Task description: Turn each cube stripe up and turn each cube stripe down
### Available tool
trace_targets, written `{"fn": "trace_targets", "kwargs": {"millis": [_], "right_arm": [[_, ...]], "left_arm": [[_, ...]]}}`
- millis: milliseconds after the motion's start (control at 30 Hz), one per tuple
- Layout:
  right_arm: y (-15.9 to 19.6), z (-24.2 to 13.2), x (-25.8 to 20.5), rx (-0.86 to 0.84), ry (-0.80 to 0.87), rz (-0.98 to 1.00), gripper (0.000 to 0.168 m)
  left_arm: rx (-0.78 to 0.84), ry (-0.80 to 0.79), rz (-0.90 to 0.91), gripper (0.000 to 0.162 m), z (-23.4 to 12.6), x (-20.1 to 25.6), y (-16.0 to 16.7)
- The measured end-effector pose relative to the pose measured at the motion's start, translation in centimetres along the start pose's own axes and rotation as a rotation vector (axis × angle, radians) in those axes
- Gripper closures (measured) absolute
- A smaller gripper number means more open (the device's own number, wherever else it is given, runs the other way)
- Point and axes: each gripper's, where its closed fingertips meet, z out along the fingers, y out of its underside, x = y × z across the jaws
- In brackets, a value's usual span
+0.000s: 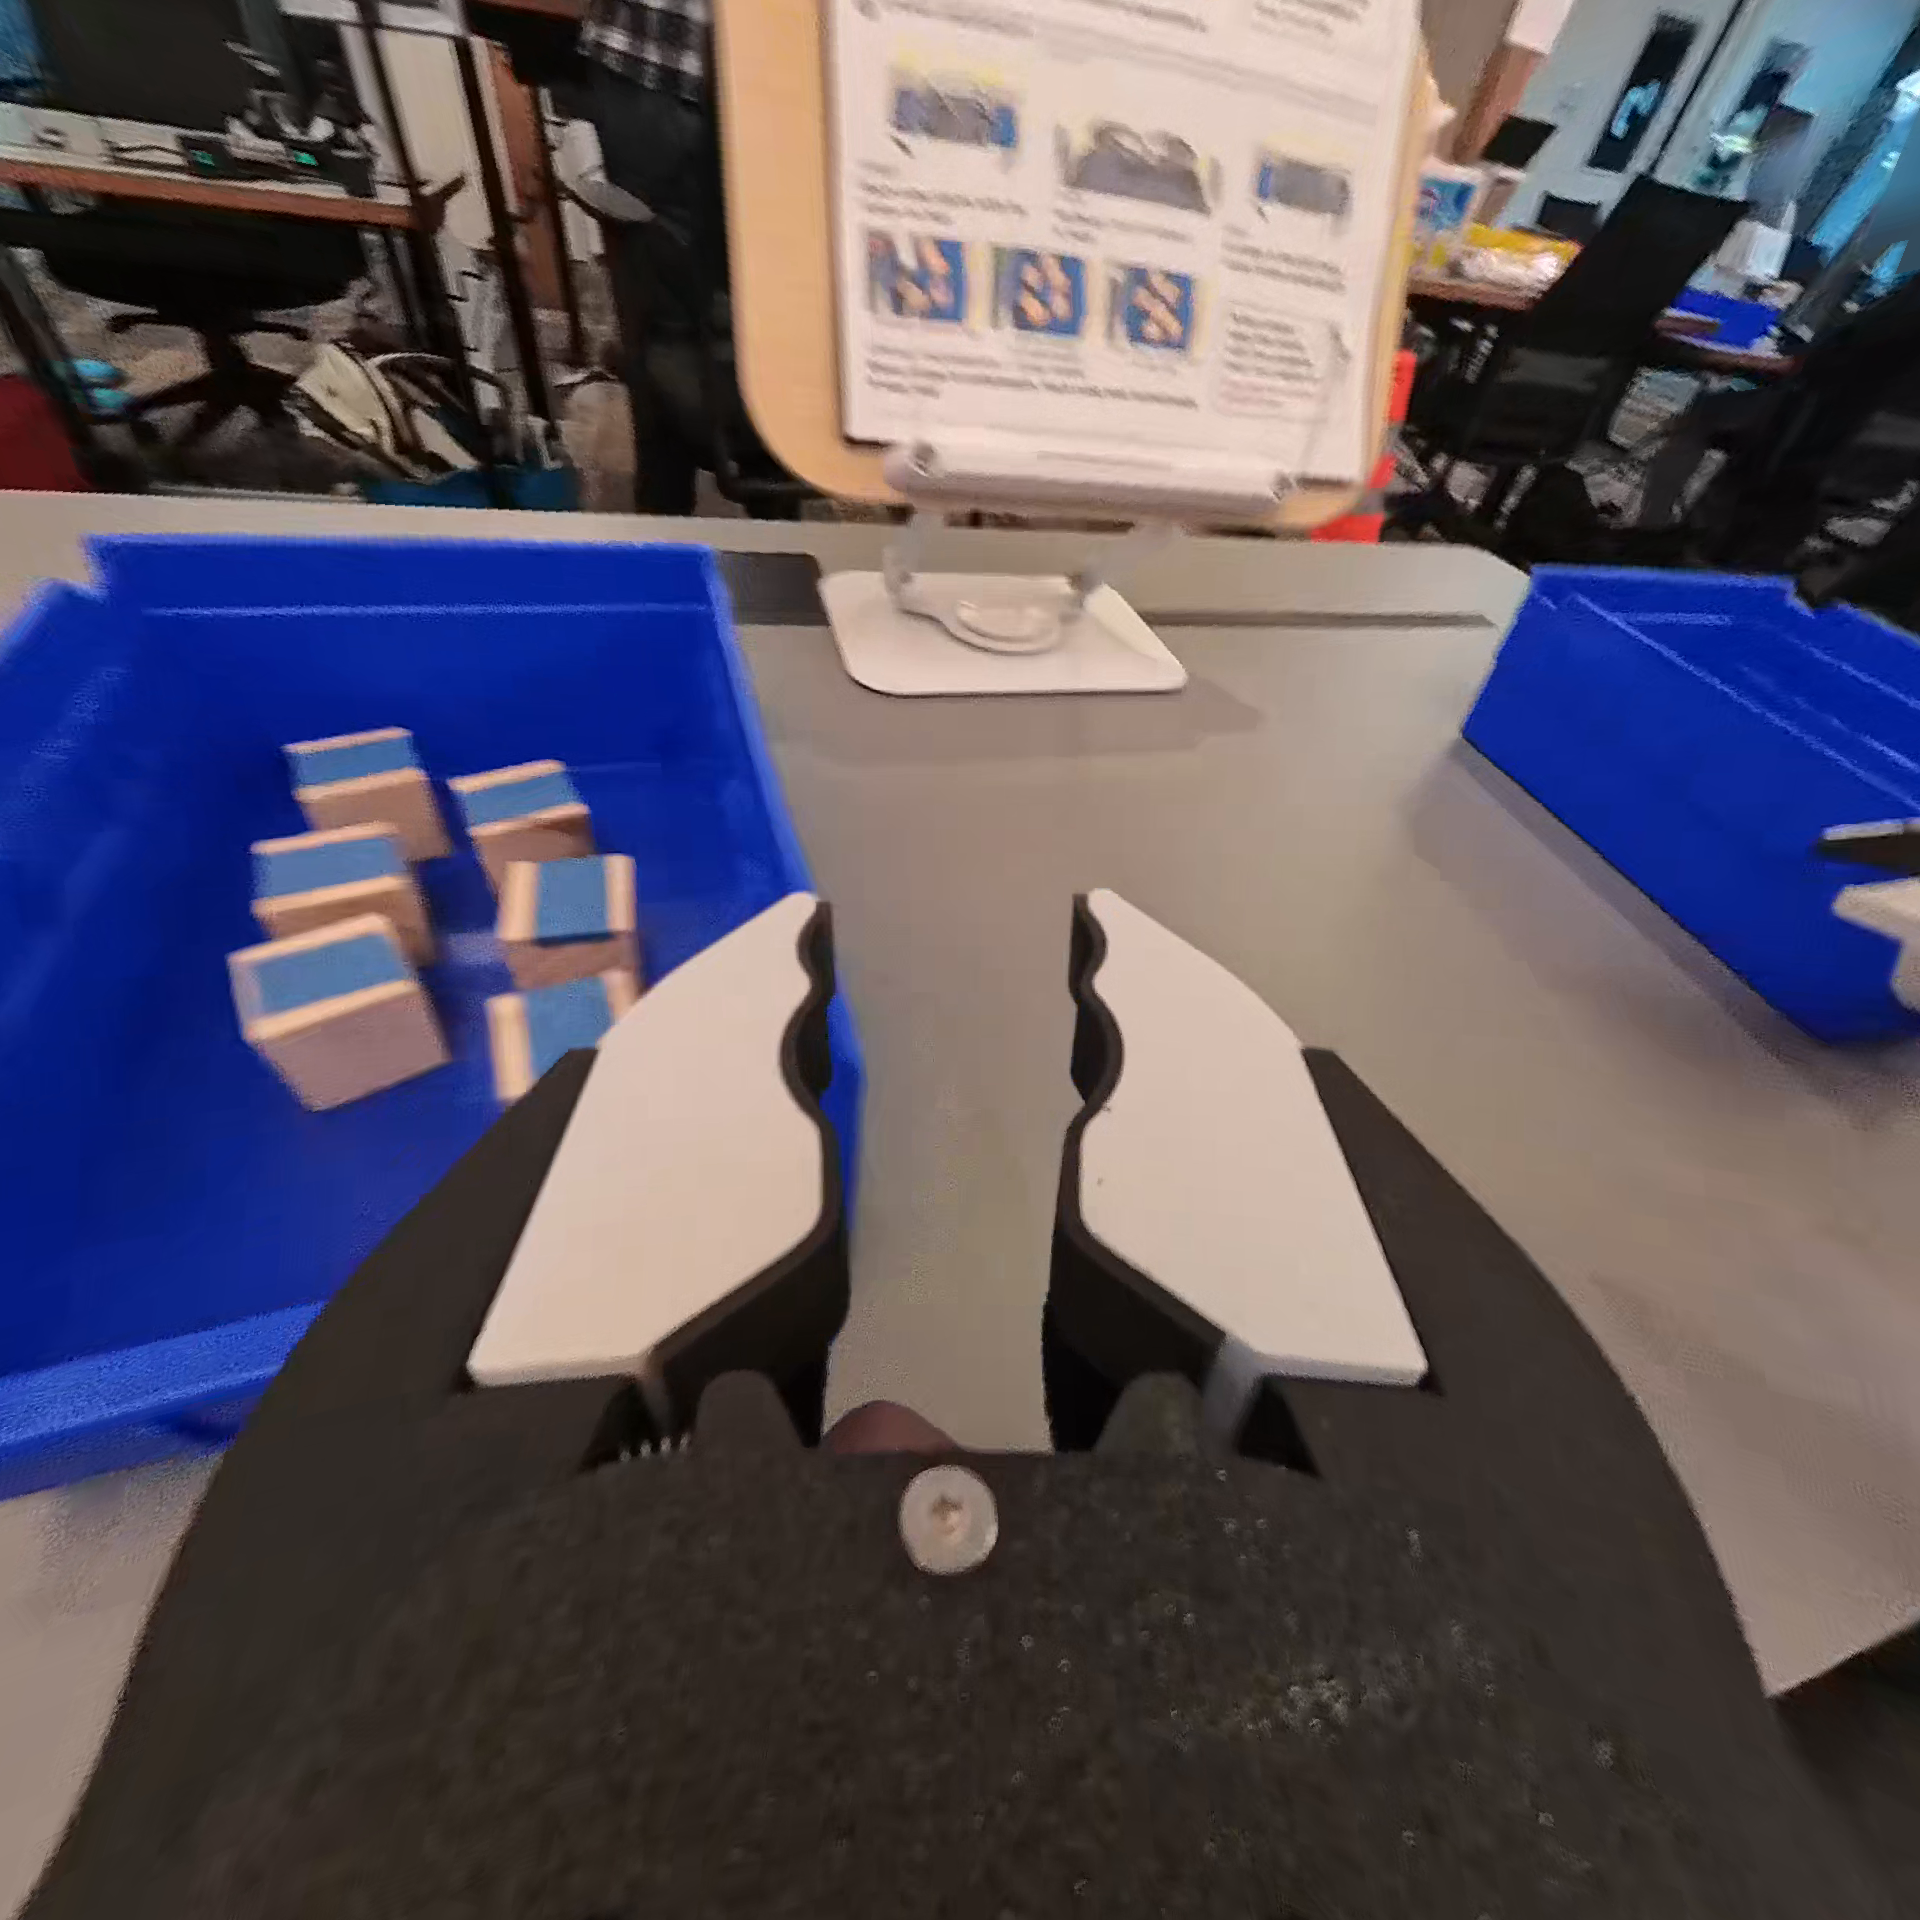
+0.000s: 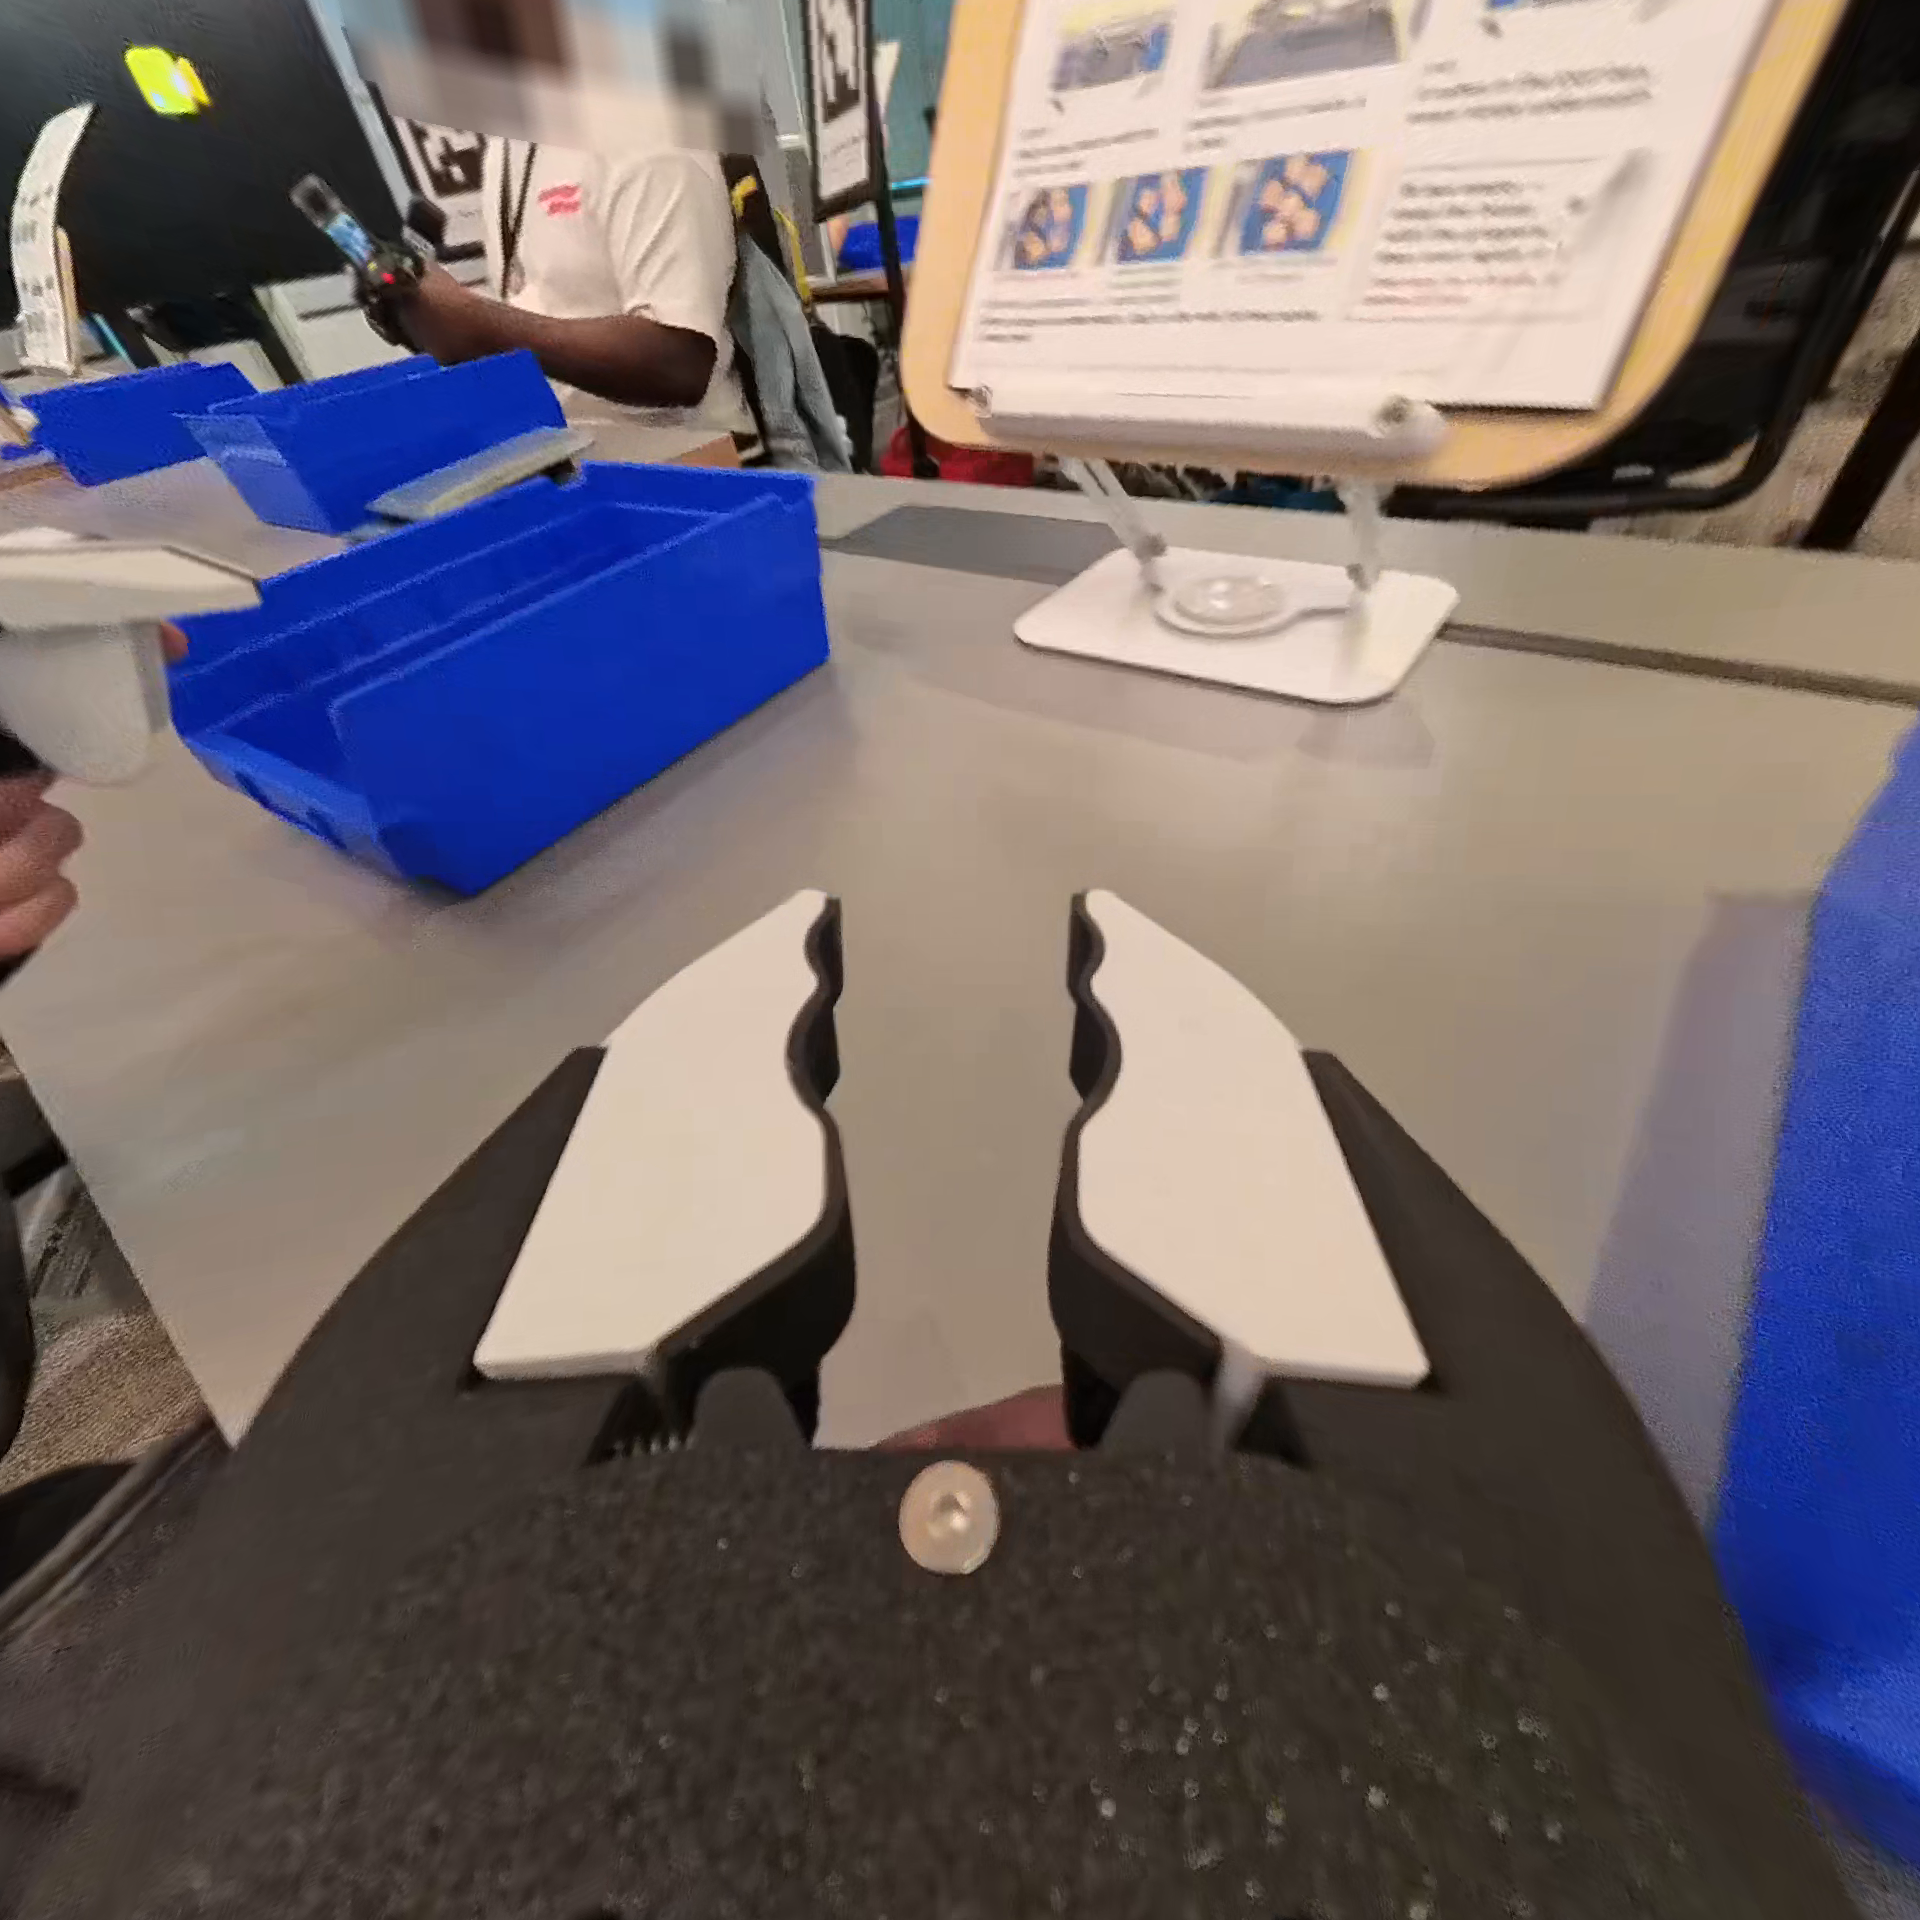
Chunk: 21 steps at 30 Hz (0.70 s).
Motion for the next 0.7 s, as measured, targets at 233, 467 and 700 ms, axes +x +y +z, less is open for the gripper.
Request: {"fn": "trace_targets", "kwargs": {"millis": [233,467,700], "right_arm": [[4.5,-3.0,1.1,-0.035,0.022,0.017,0.121],[3.0,-3.0,-0.2,0.002,0.007,-0.051,0.123],[2.6,-3.5,-0.7,0.022,-0.014,-0.065,0.124]], "left_arm": [[-0.047,0.118,0.071,0.122,1.1,5.1,5.1],[-0.111,0.133,0.086,0.122,1.1,5.1,7.6],[-0.120,0.206,0.141,0.122,1.3,6.4,7.3]]}}
